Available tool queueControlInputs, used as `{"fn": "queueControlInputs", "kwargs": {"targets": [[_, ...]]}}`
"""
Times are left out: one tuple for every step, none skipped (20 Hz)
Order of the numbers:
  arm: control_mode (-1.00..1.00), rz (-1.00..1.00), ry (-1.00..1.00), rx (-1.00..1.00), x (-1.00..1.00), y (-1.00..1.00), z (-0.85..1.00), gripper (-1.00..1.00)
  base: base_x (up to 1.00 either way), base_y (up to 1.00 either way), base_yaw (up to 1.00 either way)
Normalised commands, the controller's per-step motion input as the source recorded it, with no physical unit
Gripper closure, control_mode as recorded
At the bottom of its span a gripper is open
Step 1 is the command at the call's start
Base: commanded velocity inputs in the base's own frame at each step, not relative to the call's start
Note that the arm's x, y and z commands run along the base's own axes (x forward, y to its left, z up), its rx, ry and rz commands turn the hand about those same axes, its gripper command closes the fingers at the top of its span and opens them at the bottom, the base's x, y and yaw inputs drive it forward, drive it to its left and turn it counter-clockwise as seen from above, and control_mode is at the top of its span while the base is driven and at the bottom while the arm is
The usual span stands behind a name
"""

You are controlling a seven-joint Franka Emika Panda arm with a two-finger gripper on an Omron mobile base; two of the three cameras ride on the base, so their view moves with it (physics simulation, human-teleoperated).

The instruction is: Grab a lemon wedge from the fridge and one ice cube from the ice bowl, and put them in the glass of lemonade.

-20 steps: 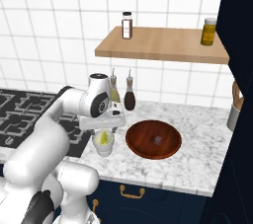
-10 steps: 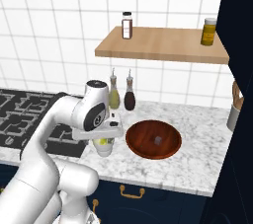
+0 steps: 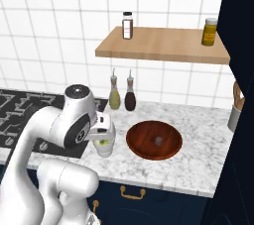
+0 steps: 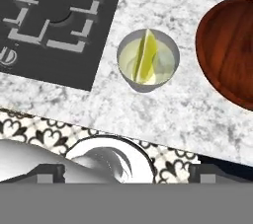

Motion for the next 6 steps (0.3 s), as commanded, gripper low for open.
{"fn": "queueControlInputs", "kwargs": {"targets": [[-1.00,-0.13,-0.25,0.01,0.00,0.00,0.43,-1.00,0.00,0.00,0.00],[-1.00,-0.12,-0.24,0.01,0.00,0.00,0.49,-1.00,0.00,0.00,0.00],[-1.00,-0.11,-0.24,0.01,0.02,0.08,0.54,-1.00,0.00,0.00,0.00],[-1.00,-0.09,-0.25,0.01,0.14,0.18,0.60,-1.00,0.00,0.00,0.00],[-1.00,-0.08,-0.24,0.03,0.26,0.26,0.62,-1.00,0.00,0.00,0.00],[-1.00,-0.08,-0.23,0.04,0.39,0.29,0.62,-1.00,0.00,0.00,0.00]]}}
